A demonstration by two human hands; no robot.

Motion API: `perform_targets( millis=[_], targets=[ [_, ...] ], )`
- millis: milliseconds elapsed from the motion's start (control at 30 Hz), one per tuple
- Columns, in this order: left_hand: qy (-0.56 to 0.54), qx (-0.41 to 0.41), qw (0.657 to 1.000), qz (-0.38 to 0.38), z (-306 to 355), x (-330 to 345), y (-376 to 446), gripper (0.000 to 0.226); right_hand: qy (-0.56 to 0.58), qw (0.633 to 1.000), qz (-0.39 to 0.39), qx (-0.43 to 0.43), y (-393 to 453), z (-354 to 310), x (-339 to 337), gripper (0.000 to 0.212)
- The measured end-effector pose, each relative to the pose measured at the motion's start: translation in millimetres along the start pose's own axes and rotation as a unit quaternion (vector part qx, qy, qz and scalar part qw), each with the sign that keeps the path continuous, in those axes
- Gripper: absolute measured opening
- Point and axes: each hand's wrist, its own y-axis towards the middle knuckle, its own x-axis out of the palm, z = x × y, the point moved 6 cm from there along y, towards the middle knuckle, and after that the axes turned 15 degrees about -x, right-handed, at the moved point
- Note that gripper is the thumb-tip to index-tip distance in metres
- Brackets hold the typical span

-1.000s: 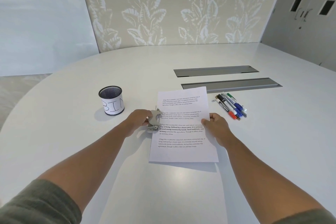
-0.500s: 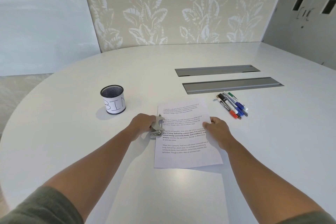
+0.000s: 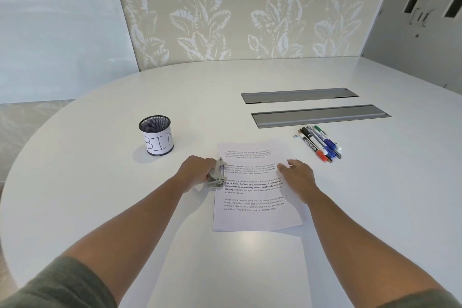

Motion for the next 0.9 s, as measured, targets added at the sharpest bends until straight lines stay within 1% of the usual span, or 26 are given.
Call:
perform_targets(
  millis=[33, 67, 200, 300, 367, 567, 800, 900],
  targets=[
    [-0.004, -0.011, 1.000, -0.004, -2, -1, 0, 0.023, -0.018, 1.000, 0.008, 0.008, 1, 2, -2, 0.042],
    [-0.007, -0.024, 1.000, -0.010, -4, -2, 0, 0.023, -0.031, 0.999, 0.017, 0.013, 2, 2, -4, 0.043],
    [-0.018, -0.048, 0.998, -0.027, -8, -5, -2, 0.038, -0.042, 0.998, 0.049, 0.026, 1, 7, -9, 0.034],
    [-0.023, -0.053, 0.997, -0.042, -7, -2, -8, 0.031, -0.066, 0.996, 0.052, 0.028, -1, 6, -7, 0.027],
    [-0.023, -0.050, 0.997, -0.052, -6, 1, -11, 0.029, -0.078, 0.995, 0.050, 0.025, -1, 4, -6, 0.029],
    [-0.025, -0.052, 0.996, -0.064, -6, 1, -10, 0.030, -0.103, 0.993, 0.051, 0.025, -1, 2, -7, 0.033],
    [-0.030, -0.053, 0.996, -0.072, -5, 2, -11, 0.033, -0.173, 0.983, 0.060, 0.029, -2, 0, -7, 0.027],
    [-0.029, -0.052, 0.995, -0.075, -6, 3, -8, 0.034, -0.207, 0.976, 0.065, 0.017, -3, -4, -4, 0.032]
  ],
)
